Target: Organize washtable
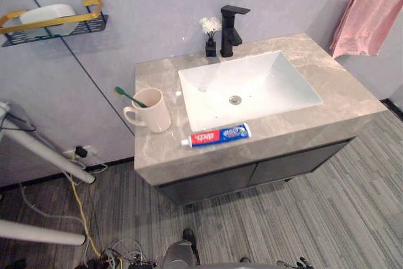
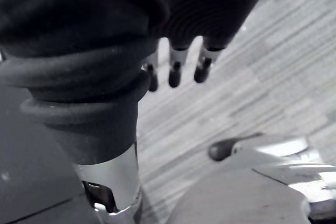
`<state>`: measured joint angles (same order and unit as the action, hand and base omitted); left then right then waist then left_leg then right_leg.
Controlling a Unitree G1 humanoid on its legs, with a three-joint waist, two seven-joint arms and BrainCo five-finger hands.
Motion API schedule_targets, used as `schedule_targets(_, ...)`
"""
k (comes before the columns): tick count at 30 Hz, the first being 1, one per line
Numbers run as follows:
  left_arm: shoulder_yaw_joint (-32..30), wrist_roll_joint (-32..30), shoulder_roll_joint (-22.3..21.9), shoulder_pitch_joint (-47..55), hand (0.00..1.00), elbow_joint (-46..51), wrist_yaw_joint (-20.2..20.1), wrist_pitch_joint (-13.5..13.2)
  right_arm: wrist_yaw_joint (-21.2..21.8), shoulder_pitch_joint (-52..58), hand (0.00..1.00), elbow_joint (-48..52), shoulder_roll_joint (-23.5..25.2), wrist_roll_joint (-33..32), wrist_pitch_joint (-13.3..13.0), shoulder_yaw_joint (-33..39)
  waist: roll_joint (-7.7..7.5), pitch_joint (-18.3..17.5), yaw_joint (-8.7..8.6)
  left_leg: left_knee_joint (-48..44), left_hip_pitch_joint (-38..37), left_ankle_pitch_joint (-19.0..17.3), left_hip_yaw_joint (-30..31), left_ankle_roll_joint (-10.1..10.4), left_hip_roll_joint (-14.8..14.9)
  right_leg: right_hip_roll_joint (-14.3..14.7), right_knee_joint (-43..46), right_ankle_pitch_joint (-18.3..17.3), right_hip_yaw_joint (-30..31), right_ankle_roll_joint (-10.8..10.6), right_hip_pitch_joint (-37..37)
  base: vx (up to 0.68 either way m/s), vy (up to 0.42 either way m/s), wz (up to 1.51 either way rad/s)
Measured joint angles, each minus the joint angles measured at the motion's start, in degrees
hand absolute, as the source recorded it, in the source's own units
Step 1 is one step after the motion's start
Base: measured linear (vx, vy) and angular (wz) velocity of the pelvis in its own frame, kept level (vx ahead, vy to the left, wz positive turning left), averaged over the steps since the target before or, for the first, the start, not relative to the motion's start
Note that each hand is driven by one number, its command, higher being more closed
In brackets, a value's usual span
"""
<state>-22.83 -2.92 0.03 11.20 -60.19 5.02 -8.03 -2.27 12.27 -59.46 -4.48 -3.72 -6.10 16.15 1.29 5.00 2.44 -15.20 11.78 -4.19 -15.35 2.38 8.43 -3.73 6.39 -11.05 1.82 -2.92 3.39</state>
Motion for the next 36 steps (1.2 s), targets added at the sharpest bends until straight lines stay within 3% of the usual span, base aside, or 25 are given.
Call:
schedule_targets(2,0.34,-0.08,0.9,-0.16,0.0,-0.12,0.06,0.12,0.22,0.23,0.0,-0.21,1.04,0.97,0.0,1.28,-1.6,-1.23,0.32,0.42,-1.65,-2.17,-2.06,-0.65,-1.86,-2.41,8.51,-2.47,-0.24,-1.8,-3.18,0.36,0.162,-0.26)
schedule_targets(4,2.7,-0.14,1.87,-0.37,0.0,-0.63,0.05,0.19,1.01,-0.32,0.0,-0.02,1.61,1.93,-0.15,2.84,-1.4,-0.89,-0.12,1.27,-6.15,-3.35,-3.37,-2.45,-2.87,-3.87,29.58,-2.03,-0.84,-4.13,-11.1,0.4,0.177,-0.22)
schedule_targets(6,5.2,-0.55,2.83,-1.12,0.0,-1.54,0.03,0.36,1.27,-0.68,0.0,-0.03,1.63,2.1,-0.17,3.59,-0.82,-0.67,-0.63,3.1,-11.17,-3.89,-3.05,-2.77,-2.94,-4.88,36.68,-4.33,-3.61,-3.77,-13.52,0.34,0.067,0.11)
schedule_targets(9,5.66,-0.56,2.83,-2.48,0.0,-1.47,0.07,0.27,1.25,-0.74,0.0,0.14,1.61,2.11,-0.18,3.16,-0.65,-0.71,-1.1,4.45,-14.54,-3.86,-1.61,-2.72,-1.12,-5.49,29.67,-5.1,-8.19,-2.32,-13.82,0.29,-0.064,0.32)
schedule_targets(11,5.69,-0.51,3.28,-2.47,0.0,-1.18,0.14,0.16,1.26,-0.81,0.0,-0.02,1.91,2.13,-0.11,2.84,-1.42,-1.07,-1.58,4.31,-14.68,-3.61,-0.09,-2.06,-1.13,-6.02,20.22,-0.73,-7.69,-1.44,-13.86,0.23,-0.168,0.49)
schedule_targets(12,5.34,-0.46,4.01,-2.64,0.0,-1.51,0.2,0.13,1.22,-0.74,0.0,-1.16,2.74,2.04,-0.12,3.09,-3.15,-1.63,-1.66,4.34,-14.7,-3.89,1.65,-0.22,-2.75,-7.08,16.33,3.34,-6.08,-2.62,-13.6,0.24,-0.236,0.42)
schedule_targets(15,3.29,0.02,1.09,-3.45,0.0,-2.57,0.45,0.04,1.3,-1.17,0.0,-3.01,0.32,2.13,0.1,3.51,0.14,-1.99,-0.39,5.44,-14.59,-3.6,4.13,2.19,-0.25,-4.85,10.19,1.94,-8.61,-2.8,-9.21,0.2,-0.23,0.28)
schedule_targets(18,1.91,0.08,0.06,-3.2,0.0,-2.83,0.37,-0.1,1.29,-1.22,0.0,-4.52,-0.69,2.38,0.24,2.71,1.24,-2.25,0.01,5.87,-15.14,-1.7,8.12,4.7,1.33,-2.88,4.45,3.06,-12.93,-1.64,-3.1,0.07,-0.183,0.57)
schedule_targets(21,1.97,0.18,0.09,-3.18,0.0,-2.76,0.2,-0.18,1.25,-1.81,0.0,-4.94,-1.15,3.93,0.28,0.4,0.76,-2.14,0.19,6.69,-13.76,-0.39,12.38,4.96,2.11,-1.1,-1.94,5.71,-17.48,-0.89,0.43,0.01,-0.116,0.74)
schedule_targets(23,2.02,1.07,0.39,-3.24,0.0,-2.29,0.2,-0.12,1.15,-1.87,0.0,-4.91,-1.27,3.97,0.31,-1.58,0.43,-1.79,1.29,6.8,-12.1,1.09,14.29,4.92,1.53,-1.31,-3.71,6.71,-20.46,-0.57,1.4,-0.05,-0.027,0.69)
schedule_targets(27,2.11,1.38,0.89,-3.2,0.0,-2.19,0.26,-0.13,1.12,-2.24,0.0,-4.99,-1.16,3.98,0.31,-2.66,-0.42,-0.98,1.5,6.73,-10.82,3.13,12.5,4.21,0.91,-2.72,-3.77,6.86,-24.27,-0.6,2.44,-0.09,0.027,0.57)
schedule_targets(31,1.98,2.71,0.74,-0.8,0.0,-2.35,0.1,-0.01,1.1,-3.21,0.0,-4.4,-1.46,3.81,0.25,-1.97,-0.03,-0.6,1.38,7.81,-11.23,3.37,12.54,3.94,1.2,-3.07,-3.71,6.93,-25.49,-0.5,2.33,-0.17,0.045,0.18)
schedule_targets(32,1.89,2.78,0.77,-0.6,0.0,-2.34,0.08,-0.01,1.1,-3.26,0.0,-4.41,-1.39,3.78,0.26,-1.12,0.21,-0.5,1.4,7.55,-11.18,3.15,12.56,3.75,1.11,-3.35,-3.73,7.18,-25.52,-0.84,2.31,-0.16,0.094,-0.04)
schedule_targets(34,1.18,2.91,0.66,0.6,0.0,-2.42,0.04,0.05,1.12,-3.07,0.0,-4.4,-0.84,3.64,0.24,1.14,0.15,-0.47,1.17,-0.16,-9.63,-1.36,11.94,1.83,1.11,-5.0,-3.79,8.39,-25.64,-1.43,2.24,-0.14,0.171,-0.23)
schedule_targets(36,0.47,2.9,0.34,1.38,0.0,-2.47,0.07,0.13,1.19,-2.91,0.0,-4.21,-0.67,3.49,0.14,2.1,0.51,-0.45,0.31,-3.25,-9.69,-4.19,11.06,2.1,2.04,-5.29,-4.36,9.45,-25.41,-2.39,2.31,-0.09,0.223,-0.25)
